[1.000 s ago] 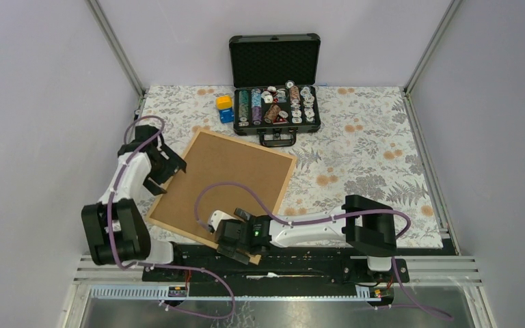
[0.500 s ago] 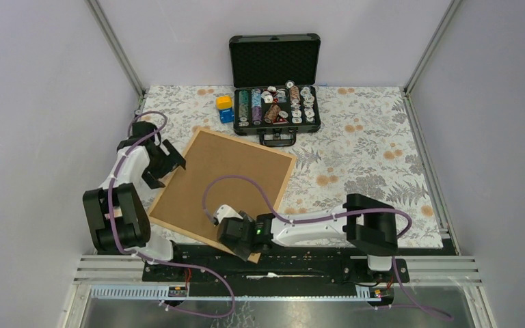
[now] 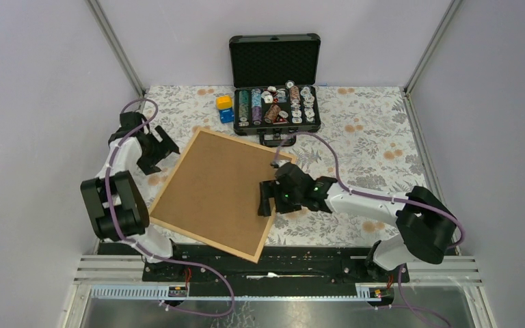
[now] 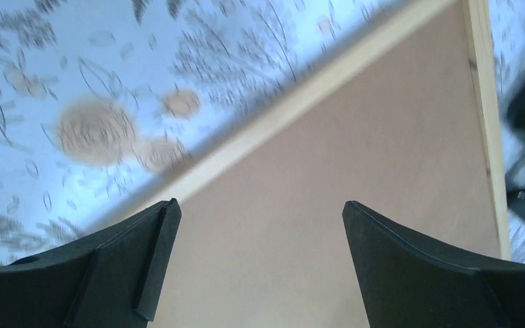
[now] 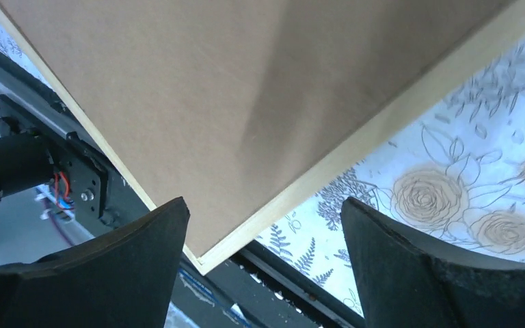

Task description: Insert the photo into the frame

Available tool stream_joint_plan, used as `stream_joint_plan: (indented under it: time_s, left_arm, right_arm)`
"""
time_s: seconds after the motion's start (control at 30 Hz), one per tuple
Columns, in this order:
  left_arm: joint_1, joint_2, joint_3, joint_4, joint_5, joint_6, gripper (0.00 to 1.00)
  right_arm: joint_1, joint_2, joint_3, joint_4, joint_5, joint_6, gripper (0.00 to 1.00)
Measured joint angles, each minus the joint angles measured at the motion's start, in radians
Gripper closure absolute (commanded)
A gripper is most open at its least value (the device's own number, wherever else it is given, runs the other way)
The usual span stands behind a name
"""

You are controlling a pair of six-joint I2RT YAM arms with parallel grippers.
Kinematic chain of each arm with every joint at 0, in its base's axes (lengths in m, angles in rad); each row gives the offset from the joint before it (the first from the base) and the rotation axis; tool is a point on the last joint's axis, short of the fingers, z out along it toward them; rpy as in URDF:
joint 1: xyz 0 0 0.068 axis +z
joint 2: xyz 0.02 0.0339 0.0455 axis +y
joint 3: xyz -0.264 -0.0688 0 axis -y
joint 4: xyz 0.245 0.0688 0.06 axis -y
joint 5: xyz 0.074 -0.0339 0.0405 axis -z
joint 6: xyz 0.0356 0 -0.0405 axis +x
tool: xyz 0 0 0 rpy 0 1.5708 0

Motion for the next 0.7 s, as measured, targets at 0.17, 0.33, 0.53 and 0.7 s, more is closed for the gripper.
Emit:
stream_joint_plan:
  time_s: [0.17, 0.33, 0.53, 0.7]
  left_arm:
    - [0.060, 0.165, 0.053, 0.071, 0.015, -0.015, 0.01]
    - [0.075, 0.259, 0.091, 0.068, 0.046, -0.003, 0.01]
    - [0.090, 0.381, 0.188, 0.095, 0.099, 0.037, 0.01]
    - [0.106, 0.341, 0.114, 0.190, 0.177, 0.027, 0.01]
  right_arm:
    - [-0.132, -0.004, -0.192, 0.147, -0.204, 0.117, 0.30]
    - [-0.206, 0.001, -0.253, 0.264, -0.312, 0.169, 0.27]
    - [-0.326, 0.079, -0.287, 0.418, -0.391, 0.222, 0.24]
    - [-0.369, 0.185, -0.239, 0.498, -0.478, 0.239, 0.23]
